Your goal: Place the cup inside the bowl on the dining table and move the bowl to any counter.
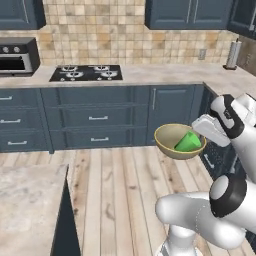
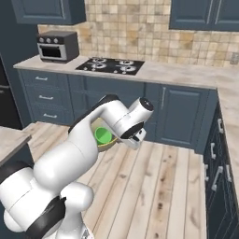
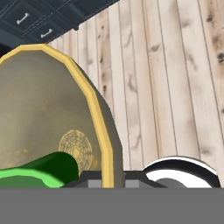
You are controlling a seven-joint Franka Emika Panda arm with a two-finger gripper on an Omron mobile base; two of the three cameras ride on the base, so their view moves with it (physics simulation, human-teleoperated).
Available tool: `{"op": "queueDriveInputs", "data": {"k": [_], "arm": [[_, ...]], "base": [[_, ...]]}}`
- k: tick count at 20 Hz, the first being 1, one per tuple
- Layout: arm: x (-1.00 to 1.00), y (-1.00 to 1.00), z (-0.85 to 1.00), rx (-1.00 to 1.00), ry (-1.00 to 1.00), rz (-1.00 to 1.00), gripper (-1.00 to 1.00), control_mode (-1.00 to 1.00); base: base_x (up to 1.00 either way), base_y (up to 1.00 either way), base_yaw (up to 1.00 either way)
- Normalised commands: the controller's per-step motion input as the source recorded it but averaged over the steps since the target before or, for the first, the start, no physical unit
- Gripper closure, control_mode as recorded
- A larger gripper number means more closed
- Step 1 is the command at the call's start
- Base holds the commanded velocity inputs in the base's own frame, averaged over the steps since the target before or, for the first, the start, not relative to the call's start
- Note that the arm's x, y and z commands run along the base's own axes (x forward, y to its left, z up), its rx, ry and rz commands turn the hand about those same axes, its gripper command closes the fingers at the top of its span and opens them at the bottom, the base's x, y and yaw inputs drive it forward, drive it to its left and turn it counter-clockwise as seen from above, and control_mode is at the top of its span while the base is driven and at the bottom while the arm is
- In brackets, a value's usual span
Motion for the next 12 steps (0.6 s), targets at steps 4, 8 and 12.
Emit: {"op": "queueDriveInputs", "data": {"k": [4,8,12], "arm": [[0.00,0.00,0.00,0.00,0.00,0.00,1.00,1.00],[0.00,0.00,0.00,0.00,0.00,0.00,1.00,1.00],[0.00,0.00,0.00,0.00,0.00,0.00,1.00,1.00]], "base": [[0.97,-0.15,0.00],[0.85,-0.19,0.00],[0.75,-0.19,0.00]]}}
